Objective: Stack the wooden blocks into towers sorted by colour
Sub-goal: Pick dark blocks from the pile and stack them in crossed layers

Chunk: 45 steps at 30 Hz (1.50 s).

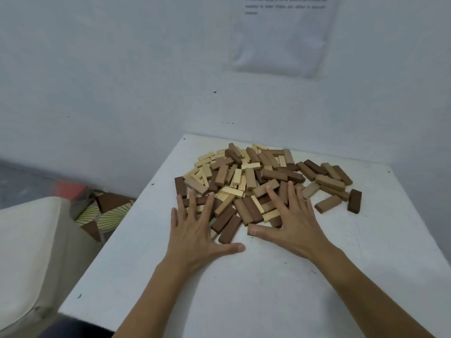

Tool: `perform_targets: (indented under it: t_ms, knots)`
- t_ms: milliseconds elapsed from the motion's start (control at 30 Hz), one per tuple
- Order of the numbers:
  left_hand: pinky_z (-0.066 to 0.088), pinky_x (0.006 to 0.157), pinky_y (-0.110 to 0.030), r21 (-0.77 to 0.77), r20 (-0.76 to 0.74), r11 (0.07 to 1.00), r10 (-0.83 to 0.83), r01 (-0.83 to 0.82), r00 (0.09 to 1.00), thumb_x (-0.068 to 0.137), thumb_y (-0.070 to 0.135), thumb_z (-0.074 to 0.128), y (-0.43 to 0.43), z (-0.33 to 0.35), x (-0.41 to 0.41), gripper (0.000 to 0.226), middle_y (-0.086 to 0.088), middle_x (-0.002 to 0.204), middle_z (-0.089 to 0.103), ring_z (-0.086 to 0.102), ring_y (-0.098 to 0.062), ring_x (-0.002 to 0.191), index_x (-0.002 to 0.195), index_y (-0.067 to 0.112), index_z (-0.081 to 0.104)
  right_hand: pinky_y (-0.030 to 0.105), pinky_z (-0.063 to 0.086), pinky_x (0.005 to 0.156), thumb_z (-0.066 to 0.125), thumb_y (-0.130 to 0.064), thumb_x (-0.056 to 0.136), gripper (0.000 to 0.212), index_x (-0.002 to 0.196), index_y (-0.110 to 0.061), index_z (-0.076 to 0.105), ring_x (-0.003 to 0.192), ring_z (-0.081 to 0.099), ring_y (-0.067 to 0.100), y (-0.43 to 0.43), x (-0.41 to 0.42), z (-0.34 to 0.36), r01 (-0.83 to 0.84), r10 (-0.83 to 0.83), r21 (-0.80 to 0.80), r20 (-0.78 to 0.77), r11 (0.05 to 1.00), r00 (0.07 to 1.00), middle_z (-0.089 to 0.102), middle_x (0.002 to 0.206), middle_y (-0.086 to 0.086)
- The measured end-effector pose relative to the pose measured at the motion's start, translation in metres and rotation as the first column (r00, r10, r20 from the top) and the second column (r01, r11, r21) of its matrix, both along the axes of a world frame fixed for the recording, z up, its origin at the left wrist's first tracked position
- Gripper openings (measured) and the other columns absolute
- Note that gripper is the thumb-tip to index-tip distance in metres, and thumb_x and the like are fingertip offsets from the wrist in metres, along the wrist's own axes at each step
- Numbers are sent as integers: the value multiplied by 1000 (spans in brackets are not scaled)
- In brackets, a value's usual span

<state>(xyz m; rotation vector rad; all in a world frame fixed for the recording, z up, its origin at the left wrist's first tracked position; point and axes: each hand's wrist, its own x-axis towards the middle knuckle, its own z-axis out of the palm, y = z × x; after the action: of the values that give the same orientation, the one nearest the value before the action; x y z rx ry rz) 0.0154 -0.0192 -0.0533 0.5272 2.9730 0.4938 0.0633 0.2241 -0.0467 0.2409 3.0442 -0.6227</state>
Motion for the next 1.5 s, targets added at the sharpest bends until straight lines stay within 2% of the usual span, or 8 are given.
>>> perform_targets:
  t_ms: [233,433,700,933,1167,1233,1367,1500]
  knots:
    - [-10,120,-48,-11,-4,1000,-16,16,1000,44,106,36,-3,-1,-47,134,-2,157,-33,-36,-27,142,151,43,-15,54,-12,119,35,-100,58,109,144,-59,-18,145,-31,23,-6,-40,3,10,-10,-7,3,1000,1000,-30,160,2]
    - [-9,120,-47,-10,-1,1000,-30,30,1000,46,105,38,-2,1,-84,133,-1,159,-29,-33,-27,144,152,43,-11,63,-11,115,29,-100,63,102,144,-59,-17,147,-25,34,-22,-64,3,131,-132,36,31,991,991,-26,161,3]
    - [-5,120,-48,5,-5,1000,-9,9,1000,52,100,43,-5,3,-105,126,1,162,-21,-29,-28,145,153,43,-6,73,-1,111,19,-101,62,99,147,-58,-11,147,-14,45,-32,-86,1,195,-199,114,17,974,980,-15,164,5]
    - [-9,119,-54,16,-112,1000,-4,6,994,52,103,37,-3,2,-92,125,3,163,-18,-26,-30,146,154,41,-1,64,5,117,22,-99,62,99,148,-58,-7,150,-9,37,-21,-64,14,185,-183,50,-44,982,982,-14,165,3]
    - [-5,120,-54,-5,-203,984,-177,180,963,55,102,30,60,13,-50,123,0,164,-15,-21,-28,148,155,36,0,58,16,119,36,-99,62,106,150,-54,-1,152,-4,28,66,-10,21,177,-162,131,-121,975,979,-10,165,-4]
    - [-8,120,-53,-41,-180,978,-208,204,961,55,102,31,85,13,-43,125,-2,162,-20,-23,-29,148,155,36,-7,57,13,119,40,-101,56,110,147,-59,-7,152,-8,30,96,6,19,176,-165,148,-85,973,983,-16,164,-8]
    - [-10,119,-55,-49,-153,979,-203,198,967,54,102,35,119,7,-39,125,-7,162,-20,-23,-33,147,151,42,-16,56,7,121,37,-104,47,117,140,-63,-20,151,-12,33,139,20,10,217,-229,155,61,964,971,-15,164,3]
    - [-7,119,-56,-34,-162,988,-153,150,975,51,105,31,135,1,-48,129,-9,161,-23,-25,-34,146,151,41,-18,54,4,121,48,-99,53,118,143,-61,-18,151,-12,31,154,5,2,178,-179,31,39,984,983,-13,165,5]
